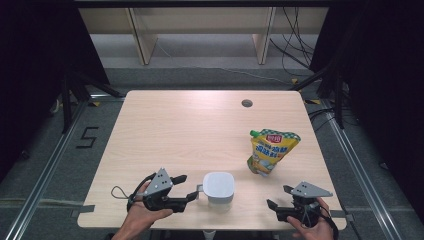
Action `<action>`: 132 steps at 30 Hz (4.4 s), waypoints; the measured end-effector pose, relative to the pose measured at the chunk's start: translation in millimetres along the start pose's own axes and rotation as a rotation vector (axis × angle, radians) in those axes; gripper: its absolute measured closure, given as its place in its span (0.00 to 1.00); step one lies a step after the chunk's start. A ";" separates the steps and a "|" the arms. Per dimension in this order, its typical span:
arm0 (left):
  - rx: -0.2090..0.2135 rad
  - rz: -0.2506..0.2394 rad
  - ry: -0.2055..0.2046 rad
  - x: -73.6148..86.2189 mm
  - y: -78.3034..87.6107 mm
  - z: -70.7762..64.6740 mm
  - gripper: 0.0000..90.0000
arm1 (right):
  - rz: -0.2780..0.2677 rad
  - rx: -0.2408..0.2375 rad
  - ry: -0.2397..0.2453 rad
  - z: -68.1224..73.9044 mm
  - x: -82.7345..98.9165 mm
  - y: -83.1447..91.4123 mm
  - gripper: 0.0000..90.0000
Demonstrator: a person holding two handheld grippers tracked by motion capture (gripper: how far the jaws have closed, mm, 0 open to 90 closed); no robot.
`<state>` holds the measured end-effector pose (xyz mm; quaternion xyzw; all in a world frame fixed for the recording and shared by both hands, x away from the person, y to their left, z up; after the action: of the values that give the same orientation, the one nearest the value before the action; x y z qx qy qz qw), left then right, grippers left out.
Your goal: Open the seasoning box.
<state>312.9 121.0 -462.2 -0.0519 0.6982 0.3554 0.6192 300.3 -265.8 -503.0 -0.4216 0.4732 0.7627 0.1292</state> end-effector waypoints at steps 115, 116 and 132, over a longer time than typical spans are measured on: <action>0.000 -0.061 -0.018 -19.9 -14.6 -13.4 0.99 | -0.160 -0.286 0.280 84.2 -51.4 -19.6 1.00; 0.003 -0.063 -0.023 -19.9 -14.6 -12.9 0.99 | -0.172 -0.281 0.287 86.3 -52.1 -20.6 1.00; 0.008 -0.075 -0.038 -20.6 -1.0 -16.2 0.83 | -0.189 -0.289 0.309 93.6 -63.8 -17.4 1.00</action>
<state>304.7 103.7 -444.4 -0.0689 0.6852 0.3301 0.6456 300.8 -166.2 -446.4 -0.5900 0.3317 0.7333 0.0643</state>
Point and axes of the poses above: each handheld gripper's, and its own axes: y roughly backward along the jaws, x roughly out of its underside, z roughly to its left, the point moved 2 cm from there along -y, roughly forward along the jaws, and after that the axes turned 8 degrees about -y, right-handed, at the moved point
